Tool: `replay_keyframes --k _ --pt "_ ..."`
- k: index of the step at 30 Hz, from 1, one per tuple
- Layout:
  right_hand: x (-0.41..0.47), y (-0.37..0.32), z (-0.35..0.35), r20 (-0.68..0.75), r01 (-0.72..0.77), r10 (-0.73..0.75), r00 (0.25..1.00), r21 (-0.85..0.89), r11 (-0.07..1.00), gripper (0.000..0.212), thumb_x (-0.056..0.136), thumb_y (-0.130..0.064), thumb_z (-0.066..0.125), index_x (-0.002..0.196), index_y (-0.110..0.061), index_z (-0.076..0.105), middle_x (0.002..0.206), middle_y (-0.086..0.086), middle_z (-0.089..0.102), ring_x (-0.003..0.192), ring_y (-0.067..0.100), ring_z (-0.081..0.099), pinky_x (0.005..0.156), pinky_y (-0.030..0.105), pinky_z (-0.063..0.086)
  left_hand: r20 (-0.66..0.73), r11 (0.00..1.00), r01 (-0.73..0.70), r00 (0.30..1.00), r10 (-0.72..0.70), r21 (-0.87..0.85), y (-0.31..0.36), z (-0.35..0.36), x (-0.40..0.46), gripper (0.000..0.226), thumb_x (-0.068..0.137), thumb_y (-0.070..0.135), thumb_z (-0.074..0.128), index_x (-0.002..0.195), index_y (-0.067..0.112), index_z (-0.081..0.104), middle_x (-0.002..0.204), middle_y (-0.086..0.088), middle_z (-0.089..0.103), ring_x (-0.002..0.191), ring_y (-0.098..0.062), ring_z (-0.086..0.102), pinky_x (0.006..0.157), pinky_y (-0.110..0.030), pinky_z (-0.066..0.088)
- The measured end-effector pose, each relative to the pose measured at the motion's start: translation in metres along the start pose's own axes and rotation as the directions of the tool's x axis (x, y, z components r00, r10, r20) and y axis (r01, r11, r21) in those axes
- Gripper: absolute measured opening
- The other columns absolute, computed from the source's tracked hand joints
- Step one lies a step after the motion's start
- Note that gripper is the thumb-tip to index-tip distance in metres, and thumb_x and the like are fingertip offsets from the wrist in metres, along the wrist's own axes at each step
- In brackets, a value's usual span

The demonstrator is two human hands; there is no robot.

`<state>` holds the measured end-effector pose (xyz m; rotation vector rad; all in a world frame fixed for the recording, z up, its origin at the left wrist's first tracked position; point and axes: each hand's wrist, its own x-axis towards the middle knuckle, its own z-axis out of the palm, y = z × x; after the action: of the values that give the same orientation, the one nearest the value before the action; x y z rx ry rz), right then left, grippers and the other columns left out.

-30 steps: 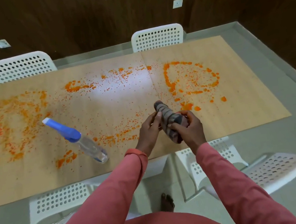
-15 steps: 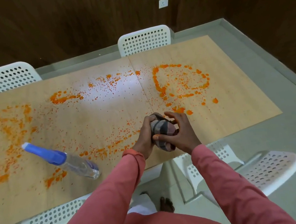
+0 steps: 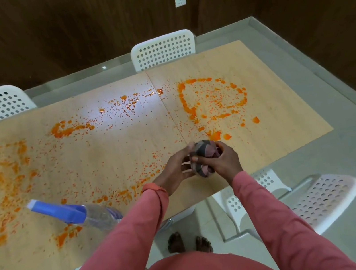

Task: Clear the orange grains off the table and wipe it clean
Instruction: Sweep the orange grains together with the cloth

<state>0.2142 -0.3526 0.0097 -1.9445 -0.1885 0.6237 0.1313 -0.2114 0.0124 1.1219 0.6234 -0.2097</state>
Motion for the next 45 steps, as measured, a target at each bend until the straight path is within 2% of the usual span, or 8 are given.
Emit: replay_keyframes --k 3,9,15,19,27,31,38,45 --pt "0.0 0.004 -0.007 -0.051 -0.028 0.028 0.998 0.005 1.0 0.056 0.059 -0.04 0.095 0.098 -0.02 0.061 0.1 0.0 0.07 0.092 0.018 0.067 0.07 0.025 0.056 0.061 0.999 0.012 0.998 -0.009 -0.052 -0.005 -0.003 0.0 0.048 0.086 0.041 0.069 0.126 0.014 0.062 0.119 -0.013 0.068 0.108 -0.03 0.066 0.094 -0.041 0.054" --pt "-0.004 0.009 -0.029 0.152 -0.033 0.05 0.987 -0.116 0.993 0.075 0.06 -0.035 0.094 0.127 -0.033 0.062 0.12 -0.005 0.067 0.11 0.018 0.064 0.098 0.038 0.055 0.0 0.987 0.074 0.997 -0.075 -0.145 -0.01 0.013 0.007 0.037 0.086 0.022 0.072 0.118 0.006 0.065 0.109 -0.015 0.072 0.099 -0.032 0.07 0.086 -0.043 0.057" --pt "-0.006 0.011 -0.033 -0.19 -0.045 -0.068 0.979 -0.535 0.844 0.057 0.089 -0.034 0.071 0.142 -0.029 0.053 0.122 0.012 0.069 0.109 0.035 0.064 0.089 0.038 0.051 -0.329 0.981 -0.032 0.939 0.094 0.189 -0.028 0.035 0.023 0.032 0.087 0.032 0.07 0.106 0.006 0.07 0.091 -0.009 0.073 0.077 -0.026 0.072 0.074 -0.038 0.061" --pt "0.002 0.03 -0.036 -0.309 -0.207 -0.055 0.949 -0.747 0.632 0.048 0.101 -0.026 0.046 0.147 -0.014 0.039 0.129 0.027 0.052 0.114 0.043 0.051 0.089 0.044 0.045 -0.216 0.579 -0.017 0.918 0.331 0.815 -0.041 0.024 0.017 0.024 0.087 0.03 0.068 0.107 0.015 0.069 0.099 -0.001 0.065 0.09 -0.017 0.062 0.082 -0.031 0.053" --pt "0.03 -0.003 0.017 -0.186 -0.121 -0.037 0.982 -0.765 0.632 0.049 0.096 -0.018 0.05 0.143 -0.011 0.043 0.13 0.023 0.055 0.118 0.04 0.05 0.094 0.041 0.045 0.031 0.094 -0.073 0.92 0.39 0.993 -0.062 0.006 0.007 0.024 0.092 0.015 0.057 0.11 0.008 0.07 0.107 -0.008 0.056 0.098 -0.025 0.052 0.081 -0.033 0.048" --pt "0.04 -0.014 0.02 -0.088 -0.059 0.018 0.996 -0.493 0.868 0.044 0.092 -0.029 0.064 0.135 -0.024 0.057 0.127 0.016 0.063 0.114 0.037 0.06 0.098 0.037 0.049 0.049 0.058 -0.079 0.914 0.403 0.995 -0.063 0.006 0.007 0.02 0.089 0.012 0.057 0.101 0.008 0.073 0.101 -0.007 0.056 0.092 -0.024 0.051 0.076 -0.032 0.046" --pt "0.029 0.019 -0.022 -0.407 -0.338 0.027 0.913 -0.716 0.61 0.058 0.098 -0.01 0.042 0.154 -0.012 0.026 0.141 0.027 0.044 0.128 0.046 0.037 0.097 0.05 0.044 0.031 0.094 -0.07 0.928 0.371 0.993 -0.057 0.008 0.01 0.023 0.088 0.008 0.058 0.107 0.005 0.071 0.106 -0.009 0.057 0.097 -0.025 0.053 0.08 -0.034 0.048" --pt "0.04 -0.007 0.034 0.05 0.109 -0.101 0.994 -0.661 0.743 0.055 0.096 -0.019 0.056 0.149 -0.026 0.043 0.138 0.014 0.055 0.124 0.039 0.048 0.098 0.041 0.045 0.047 0.052 -0.074 0.916 0.399 0.996 -0.056 0.01 0.007 0.014 0.085 0.007 0.059 0.087 0.005 0.072 0.094 -0.01 0.056 0.086 -0.027 0.054 0.068 -0.031 0.041"
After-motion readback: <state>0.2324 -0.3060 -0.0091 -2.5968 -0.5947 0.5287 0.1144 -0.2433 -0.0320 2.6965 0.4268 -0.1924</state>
